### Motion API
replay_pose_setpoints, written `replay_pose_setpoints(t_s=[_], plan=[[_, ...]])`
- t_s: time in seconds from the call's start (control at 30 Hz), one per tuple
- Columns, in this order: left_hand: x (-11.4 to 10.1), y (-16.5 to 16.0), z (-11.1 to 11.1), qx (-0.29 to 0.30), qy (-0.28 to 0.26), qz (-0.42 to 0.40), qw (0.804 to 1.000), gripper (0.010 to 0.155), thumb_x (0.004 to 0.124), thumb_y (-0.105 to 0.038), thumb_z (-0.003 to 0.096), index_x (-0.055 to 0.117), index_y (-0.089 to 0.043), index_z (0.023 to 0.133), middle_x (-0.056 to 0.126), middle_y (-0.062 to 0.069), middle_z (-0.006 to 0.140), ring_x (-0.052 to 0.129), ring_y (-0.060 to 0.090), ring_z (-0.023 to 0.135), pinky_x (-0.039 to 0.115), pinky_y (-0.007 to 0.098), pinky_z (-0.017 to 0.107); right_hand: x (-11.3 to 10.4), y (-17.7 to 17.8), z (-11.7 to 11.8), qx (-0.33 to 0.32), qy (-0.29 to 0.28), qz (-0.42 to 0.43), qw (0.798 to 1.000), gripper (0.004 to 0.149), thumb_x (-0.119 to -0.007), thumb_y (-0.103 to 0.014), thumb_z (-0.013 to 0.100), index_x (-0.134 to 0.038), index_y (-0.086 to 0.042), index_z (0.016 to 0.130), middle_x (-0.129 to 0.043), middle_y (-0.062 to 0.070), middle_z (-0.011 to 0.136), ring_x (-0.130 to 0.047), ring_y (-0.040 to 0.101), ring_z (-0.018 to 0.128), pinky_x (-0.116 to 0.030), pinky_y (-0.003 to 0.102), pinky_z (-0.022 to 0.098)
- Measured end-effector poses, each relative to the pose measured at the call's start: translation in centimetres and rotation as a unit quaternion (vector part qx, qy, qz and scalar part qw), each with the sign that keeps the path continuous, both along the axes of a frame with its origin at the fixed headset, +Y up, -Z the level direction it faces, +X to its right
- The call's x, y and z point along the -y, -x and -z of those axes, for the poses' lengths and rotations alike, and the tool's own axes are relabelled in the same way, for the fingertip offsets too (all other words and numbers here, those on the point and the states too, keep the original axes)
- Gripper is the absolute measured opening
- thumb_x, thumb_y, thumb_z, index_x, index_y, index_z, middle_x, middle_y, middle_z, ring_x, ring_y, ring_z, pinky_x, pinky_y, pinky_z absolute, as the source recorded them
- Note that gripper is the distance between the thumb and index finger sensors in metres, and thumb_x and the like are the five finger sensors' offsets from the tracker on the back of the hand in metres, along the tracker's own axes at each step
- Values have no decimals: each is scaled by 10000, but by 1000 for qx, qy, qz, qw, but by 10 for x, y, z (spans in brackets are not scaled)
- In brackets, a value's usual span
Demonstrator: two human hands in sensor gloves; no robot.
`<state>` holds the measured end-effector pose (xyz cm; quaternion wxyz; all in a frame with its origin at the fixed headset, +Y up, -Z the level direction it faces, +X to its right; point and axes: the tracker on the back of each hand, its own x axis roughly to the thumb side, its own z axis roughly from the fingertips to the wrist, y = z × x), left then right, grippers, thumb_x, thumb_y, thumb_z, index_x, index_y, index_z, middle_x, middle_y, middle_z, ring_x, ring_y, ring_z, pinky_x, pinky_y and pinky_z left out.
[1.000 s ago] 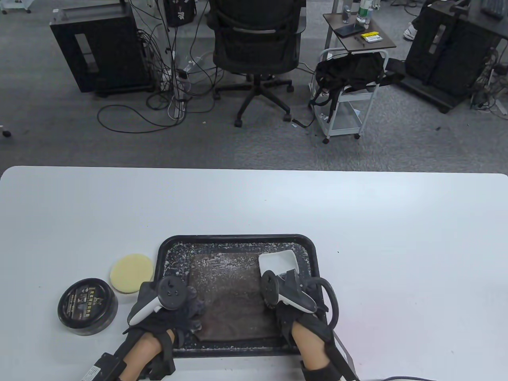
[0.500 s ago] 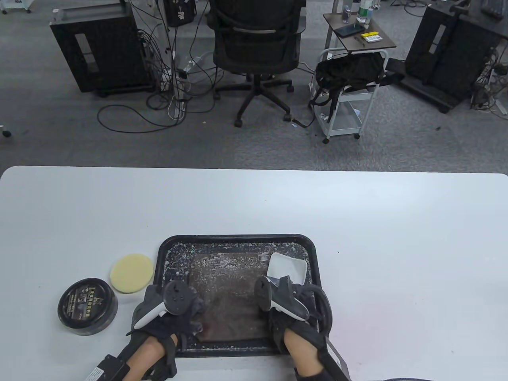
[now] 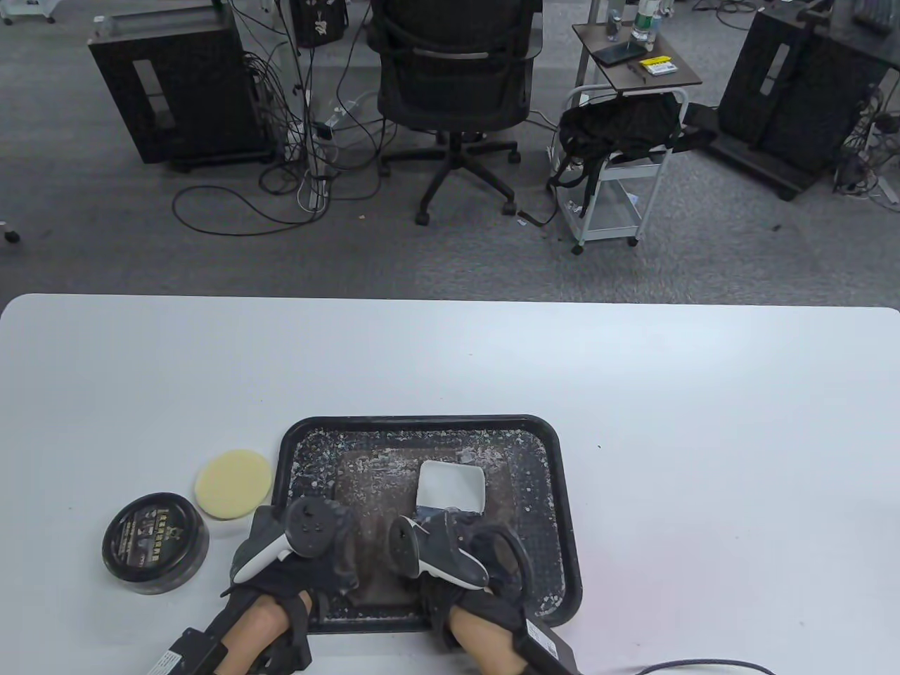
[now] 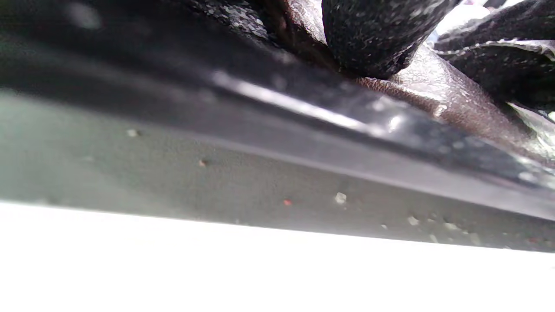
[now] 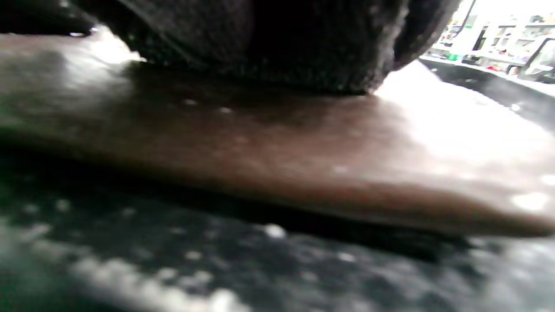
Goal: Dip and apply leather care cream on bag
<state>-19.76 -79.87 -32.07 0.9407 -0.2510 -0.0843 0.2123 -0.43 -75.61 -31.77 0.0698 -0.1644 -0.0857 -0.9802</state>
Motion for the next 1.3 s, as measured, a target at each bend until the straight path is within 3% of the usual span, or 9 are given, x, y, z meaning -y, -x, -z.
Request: replay_pose_setpoints(t_s=[0.43, 0.6, 0.93, 1.17, 1.3], plan=[[0, 0, 3, 8, 23, 2, 1000, 945, 793, -445, 398, 47, -303, 962, 77, -3, 1081, 144, 274, 1047, 207, 504, 766, 7, 44, -3, -74, 42, 95, 992, 579, -743, -212, 401, -679, -264, 974, -631, 107, 1026, -640, 425, 911, -610, 595, 658], [-1, -1, 4, 17, 31, 19, 999, 1001, 779, -466, 397, -63, -296, 910, 66, -9, 1074, 139, 264, 1046, 210, 495, 767, 11, 43, 2, -94, 100, 189, 972, 568, -746, -199, 398, -712, -319, 952, -624, 17, 1048, -567, 374, 952, -531, 594, 685], [3, 2, 4, 24, 64, 7, 998, 977, 742, -489, 406, -105, -326, 866, -3, -61, 1039, 45, 208, 1023, 126, 446, 746, 16, 36, 17, -129, 167, 242, 947, 554, -750, -194, 394, -758, -318, 933, -667, 2, 1034, -530, 325, 969, -464, 586, 700], [4, 4, 5, 30, 93, -7, 995, 962, 743, -510, 394, -91, -353, 847, -20, -104, 1016, -7, 170, 1000, 78, 424, 726, 14, 28, 23, -121, 192, 260, 939, 534, -758, -176, 384, -810, -298, 902, -719, 13, 1011, -556, 319, 957, -469, 600, 690], [3, 3, 5, 65, 108, 11, 992, 1061, 754, -648, 332, -128, -337, 834, -78, -88, 1003, -62, 186, 985, 46, 434, 714, 13, 30, 20, -129, 182, 239, 945, 526, -759, -171, 382, -824, -304, 887, -719, 9, 1009, -560, 323, 959, -473, 603, 690]])
